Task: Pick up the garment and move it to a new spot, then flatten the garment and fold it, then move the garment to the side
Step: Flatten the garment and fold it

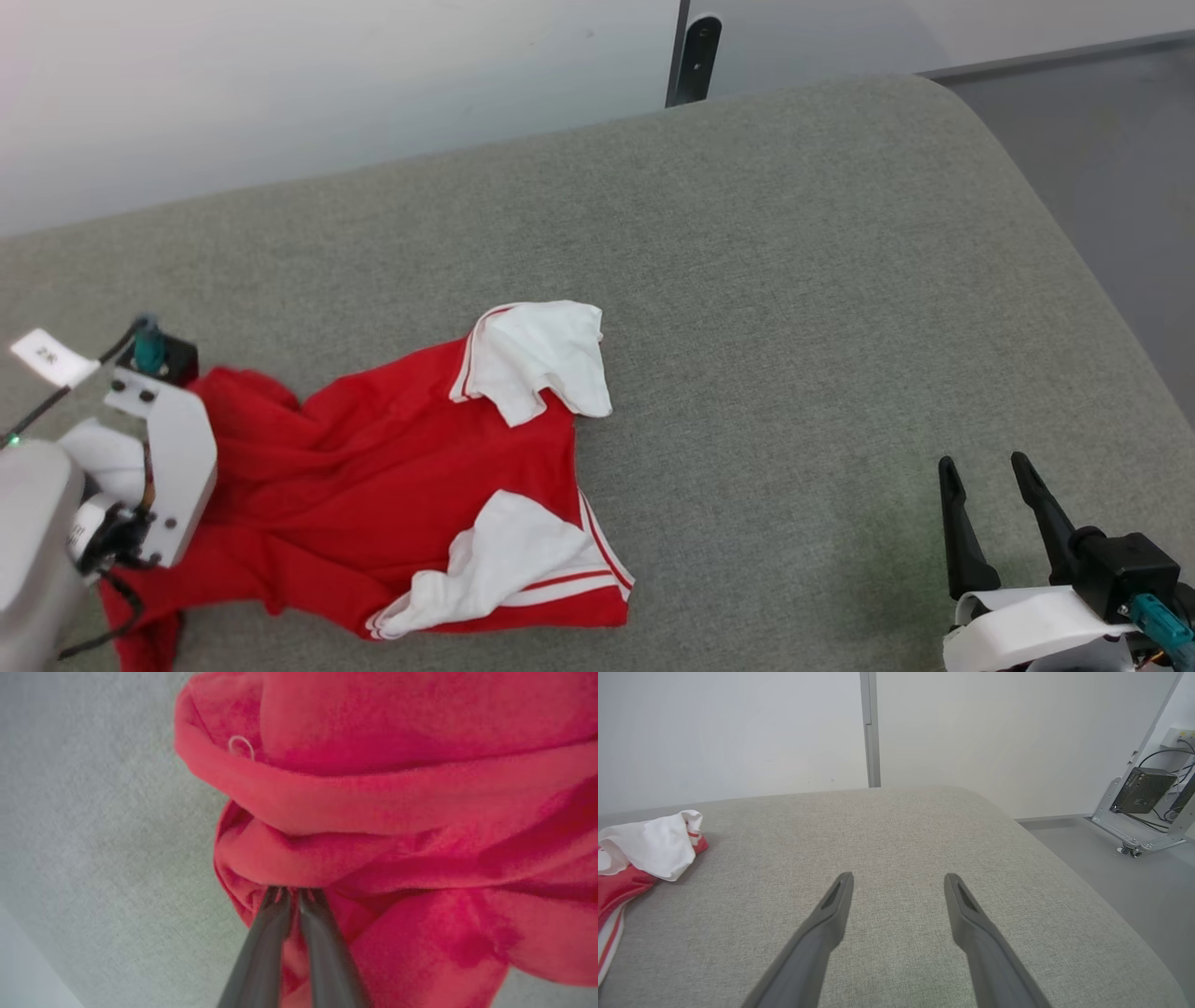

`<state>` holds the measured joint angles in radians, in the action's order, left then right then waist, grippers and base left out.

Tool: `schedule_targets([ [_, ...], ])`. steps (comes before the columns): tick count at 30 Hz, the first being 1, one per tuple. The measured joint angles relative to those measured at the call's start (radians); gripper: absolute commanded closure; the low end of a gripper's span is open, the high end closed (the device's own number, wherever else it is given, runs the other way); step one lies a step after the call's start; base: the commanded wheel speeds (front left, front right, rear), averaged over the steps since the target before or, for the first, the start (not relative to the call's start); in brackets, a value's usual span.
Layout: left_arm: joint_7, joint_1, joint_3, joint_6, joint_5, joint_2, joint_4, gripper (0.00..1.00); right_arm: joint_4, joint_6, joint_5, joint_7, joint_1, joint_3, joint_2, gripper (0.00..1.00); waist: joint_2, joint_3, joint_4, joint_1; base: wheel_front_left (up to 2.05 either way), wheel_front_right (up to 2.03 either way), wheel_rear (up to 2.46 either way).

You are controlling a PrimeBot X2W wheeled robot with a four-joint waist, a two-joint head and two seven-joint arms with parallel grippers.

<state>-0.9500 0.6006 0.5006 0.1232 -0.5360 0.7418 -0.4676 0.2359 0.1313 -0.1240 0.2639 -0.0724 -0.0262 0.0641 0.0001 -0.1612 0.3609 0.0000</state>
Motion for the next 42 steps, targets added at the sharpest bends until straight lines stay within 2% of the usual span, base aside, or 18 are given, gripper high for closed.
schedule_targets([
  [10,0.084,0.124,0.097,0.006,0.006,-0.042,-0.028,1.00,0.001,0.000,0.000,0.000,-0.008,0.002,-0.001,0.00,0.0000,-0.022,0.015,0.0000,0.00,0.00,0.00],
  [28,0.238,0.464,0.497,0.008,-0.151,-0.090,-0.044,1.00,0.010,0.000,-0.011,0.000,-0.035,0.021,-0.007,0.00,0.0000,-0.071,0.077,0.0000,0.00,0.00,0.00],
  [29,0.245,0.479,0.517,0.008,-0.161,-0.093,-0.051,0.98,0.009,0.000,-0.012,0.000,-0.038,0.024,-0.007,0.00,0.0000,-0.074,0.081,0.0000,0.00,0.00,0.00],
  [32,0.261,0.512,0.583,0.008,-0.194,-0.093,-0.069,0.83,0.011,0.000,-0.015,0.000,-0.038,0.026,-0.009,0.00,0.0000,-0.081,0.093,0.0000,0.00,0.00,0.00],
  [33,0.265,0.517,0.605,0.008,-0.205,-0.094,-0.077,0.73,0.012,0.000,-0.017,0.000,-0.038,0.026,-0.009,0.00,0.0000,-0.084,0.096,0.0000,0.00,0.00,0.00],
  [38,0.285,0.523,0.687,0.008,-0.275,-0.096,-0.131,0.56,0.013,0.000,-0.022,0.000,-0.039,0.028,-0.010,0.00,0.0000,-0.100,0.106,0.0000,0.00,0.00,0.00],
  [41,0.292,0.523,0.709,0.008,-0.316,-0.107,-0.171,0.55,0.013,0.000,-0.022,0.000,-0.041,0.029,-0.011,0.00,0.0000,-0.110,0.107,0.0000,0.00,0.00,0.00],
  [42,0.295,0.524,0.716,0.008,-0.327,-0.111,-0.184,0.41,0.014,0.000,-0.023,0.000,-0.043,0.029,-0.011,0.00,0.0000,-0.112,0.107,0.0000,0.00,0.00,0.00],
])
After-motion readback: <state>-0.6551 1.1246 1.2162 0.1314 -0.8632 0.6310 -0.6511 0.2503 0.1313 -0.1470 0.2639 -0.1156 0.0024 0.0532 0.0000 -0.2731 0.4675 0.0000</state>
